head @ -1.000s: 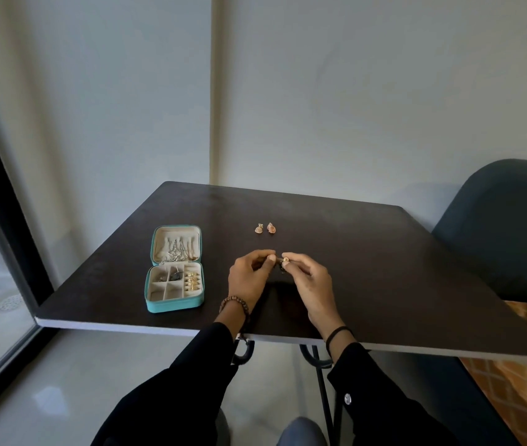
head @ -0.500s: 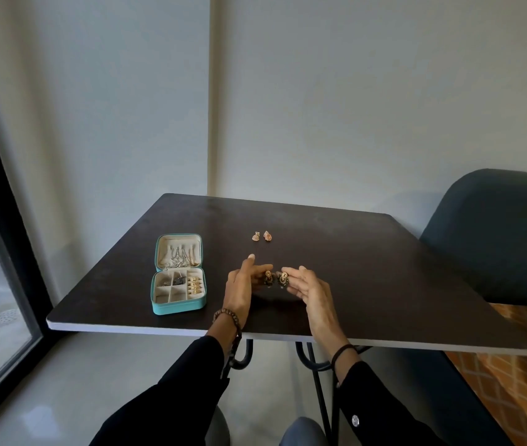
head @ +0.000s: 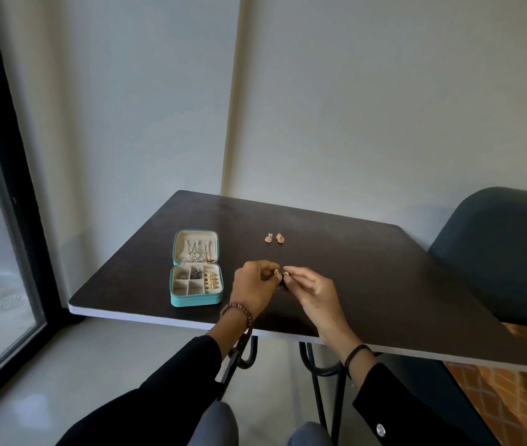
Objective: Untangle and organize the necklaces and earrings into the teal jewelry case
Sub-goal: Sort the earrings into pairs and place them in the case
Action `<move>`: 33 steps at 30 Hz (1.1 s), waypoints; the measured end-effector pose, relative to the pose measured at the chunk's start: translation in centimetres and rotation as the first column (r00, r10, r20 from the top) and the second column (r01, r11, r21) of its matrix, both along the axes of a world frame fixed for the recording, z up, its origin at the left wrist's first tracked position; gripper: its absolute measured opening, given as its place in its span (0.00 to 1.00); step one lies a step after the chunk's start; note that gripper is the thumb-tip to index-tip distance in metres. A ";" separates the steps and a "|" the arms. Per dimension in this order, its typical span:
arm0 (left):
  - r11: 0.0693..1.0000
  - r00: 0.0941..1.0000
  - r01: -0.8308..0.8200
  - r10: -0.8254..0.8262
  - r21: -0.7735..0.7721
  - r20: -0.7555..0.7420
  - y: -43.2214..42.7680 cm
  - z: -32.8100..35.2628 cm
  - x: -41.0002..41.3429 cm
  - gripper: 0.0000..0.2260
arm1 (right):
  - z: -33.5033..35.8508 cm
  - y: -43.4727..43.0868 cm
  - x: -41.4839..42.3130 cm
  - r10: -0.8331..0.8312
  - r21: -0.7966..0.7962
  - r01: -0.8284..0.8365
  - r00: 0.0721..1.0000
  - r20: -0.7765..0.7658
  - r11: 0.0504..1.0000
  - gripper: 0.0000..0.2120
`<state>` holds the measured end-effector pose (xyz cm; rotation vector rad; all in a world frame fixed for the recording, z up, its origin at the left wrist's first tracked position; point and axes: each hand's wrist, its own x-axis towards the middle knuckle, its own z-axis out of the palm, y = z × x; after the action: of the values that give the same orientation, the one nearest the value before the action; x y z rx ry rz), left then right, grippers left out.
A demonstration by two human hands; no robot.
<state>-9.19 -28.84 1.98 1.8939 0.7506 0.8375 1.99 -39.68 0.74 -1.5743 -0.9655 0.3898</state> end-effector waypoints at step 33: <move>0.983 0.982 -0.177 0.174 0.037 0.069 9.3 -0.2 -16.1 0.09 | 0.4 11.2 -12.1 0.257 -0.225 -0.179 0.886 0.387 0.958 0.09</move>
<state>-25.34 -19.50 1.81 1.8480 0.8749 1.0282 -10.15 -28.51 1.09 -1.7600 -1.4801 0.3130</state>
